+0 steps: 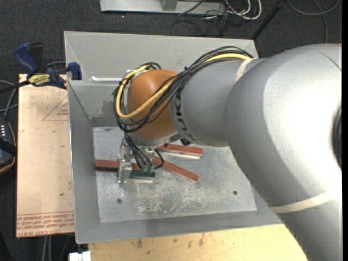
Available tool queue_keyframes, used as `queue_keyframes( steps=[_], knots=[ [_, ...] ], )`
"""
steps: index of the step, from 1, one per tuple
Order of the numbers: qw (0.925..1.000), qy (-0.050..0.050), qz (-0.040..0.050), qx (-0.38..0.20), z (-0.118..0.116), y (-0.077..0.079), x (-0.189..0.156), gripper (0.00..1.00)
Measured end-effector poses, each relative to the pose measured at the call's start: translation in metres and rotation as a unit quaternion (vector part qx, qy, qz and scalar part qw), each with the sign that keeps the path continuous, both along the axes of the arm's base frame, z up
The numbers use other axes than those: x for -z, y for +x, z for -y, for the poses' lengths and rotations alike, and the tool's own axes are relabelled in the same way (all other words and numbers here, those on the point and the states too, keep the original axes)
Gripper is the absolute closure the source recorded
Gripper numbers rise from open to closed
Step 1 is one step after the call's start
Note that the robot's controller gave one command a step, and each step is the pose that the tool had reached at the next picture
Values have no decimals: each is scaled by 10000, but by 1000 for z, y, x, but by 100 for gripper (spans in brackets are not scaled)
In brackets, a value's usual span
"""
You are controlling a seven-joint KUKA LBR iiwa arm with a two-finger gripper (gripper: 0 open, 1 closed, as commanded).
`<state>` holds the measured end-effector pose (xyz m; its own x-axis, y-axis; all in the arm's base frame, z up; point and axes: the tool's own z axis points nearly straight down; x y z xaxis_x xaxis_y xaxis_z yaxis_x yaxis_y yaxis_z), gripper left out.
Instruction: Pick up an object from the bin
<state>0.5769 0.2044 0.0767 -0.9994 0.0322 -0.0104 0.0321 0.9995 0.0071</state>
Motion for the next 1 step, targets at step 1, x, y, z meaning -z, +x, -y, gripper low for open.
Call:
queue_keyframes(
  steps=[1],
  knots=[
    [9979,-16,-32,647,-23,-13,-154,100]
  ],
)
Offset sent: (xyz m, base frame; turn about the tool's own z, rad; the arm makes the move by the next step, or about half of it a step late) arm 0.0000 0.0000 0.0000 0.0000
